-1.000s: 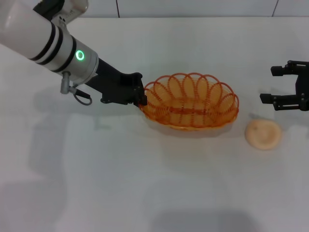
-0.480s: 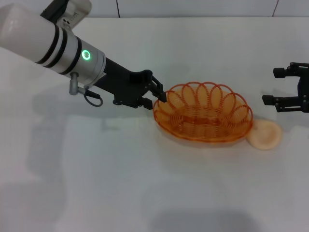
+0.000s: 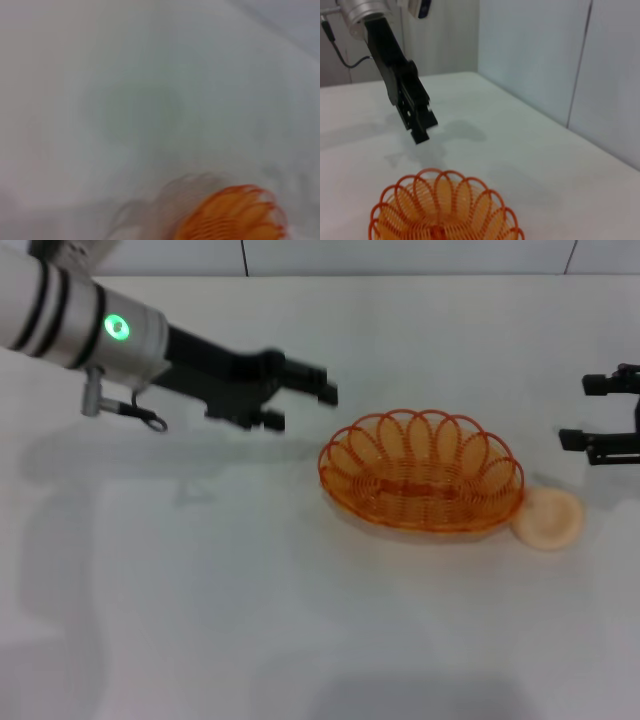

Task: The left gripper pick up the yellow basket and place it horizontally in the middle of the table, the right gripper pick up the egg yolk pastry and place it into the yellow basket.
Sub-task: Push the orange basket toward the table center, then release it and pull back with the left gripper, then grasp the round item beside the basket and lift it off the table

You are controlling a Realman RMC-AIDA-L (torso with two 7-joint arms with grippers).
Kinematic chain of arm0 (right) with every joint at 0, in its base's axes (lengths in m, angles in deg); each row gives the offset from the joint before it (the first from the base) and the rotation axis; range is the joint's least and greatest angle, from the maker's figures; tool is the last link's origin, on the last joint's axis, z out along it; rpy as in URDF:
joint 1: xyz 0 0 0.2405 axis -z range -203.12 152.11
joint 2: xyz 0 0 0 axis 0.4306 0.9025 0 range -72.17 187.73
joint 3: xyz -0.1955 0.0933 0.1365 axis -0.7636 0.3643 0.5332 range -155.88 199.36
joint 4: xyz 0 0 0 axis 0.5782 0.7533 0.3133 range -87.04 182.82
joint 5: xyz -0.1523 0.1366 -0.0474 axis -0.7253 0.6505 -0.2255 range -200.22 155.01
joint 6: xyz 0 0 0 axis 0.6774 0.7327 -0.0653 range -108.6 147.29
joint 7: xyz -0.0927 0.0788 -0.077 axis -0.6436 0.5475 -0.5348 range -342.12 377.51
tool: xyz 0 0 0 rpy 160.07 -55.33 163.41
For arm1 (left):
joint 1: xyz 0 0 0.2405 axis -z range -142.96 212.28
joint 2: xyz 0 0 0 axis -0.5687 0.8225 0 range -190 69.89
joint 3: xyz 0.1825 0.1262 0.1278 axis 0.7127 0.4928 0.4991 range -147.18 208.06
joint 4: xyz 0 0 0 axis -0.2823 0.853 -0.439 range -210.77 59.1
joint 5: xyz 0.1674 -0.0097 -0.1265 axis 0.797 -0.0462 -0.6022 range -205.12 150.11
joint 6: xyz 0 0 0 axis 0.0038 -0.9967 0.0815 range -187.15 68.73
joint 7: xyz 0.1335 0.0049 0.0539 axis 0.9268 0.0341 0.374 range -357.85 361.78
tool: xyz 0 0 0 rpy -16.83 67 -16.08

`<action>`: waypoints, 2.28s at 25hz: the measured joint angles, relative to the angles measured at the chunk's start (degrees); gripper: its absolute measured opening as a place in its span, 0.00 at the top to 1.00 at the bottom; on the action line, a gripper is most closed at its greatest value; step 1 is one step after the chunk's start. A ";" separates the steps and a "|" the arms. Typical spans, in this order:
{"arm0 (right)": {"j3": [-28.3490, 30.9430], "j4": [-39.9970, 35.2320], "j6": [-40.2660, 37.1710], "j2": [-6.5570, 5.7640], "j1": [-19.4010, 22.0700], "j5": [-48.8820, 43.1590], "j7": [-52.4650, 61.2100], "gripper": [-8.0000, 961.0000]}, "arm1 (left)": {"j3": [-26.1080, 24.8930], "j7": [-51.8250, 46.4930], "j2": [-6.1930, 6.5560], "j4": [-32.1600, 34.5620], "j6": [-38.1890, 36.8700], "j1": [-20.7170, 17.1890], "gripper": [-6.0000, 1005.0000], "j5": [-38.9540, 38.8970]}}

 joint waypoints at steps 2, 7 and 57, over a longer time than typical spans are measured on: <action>1.47 0.00 -1.45 -0.31 0.04 -0.07 0.72 0.17 | -0.01 5.44 0.48 2.88 -0.80 -2.20 0.36 -5.23; 2.35 -0.01 -3.61 -1.94 0.31 -0.65 2.54 0.17 | -0.47 26.28 1.57 5.47 -4.70 -8.91 0.13 -20.99; -1.30 2.41 -9.64 -1.44 -8.68 -19.79 17.02 0.19 | 10.76 78.77 -1.17 29.27 -8.21 -32.75 0.11 -12.42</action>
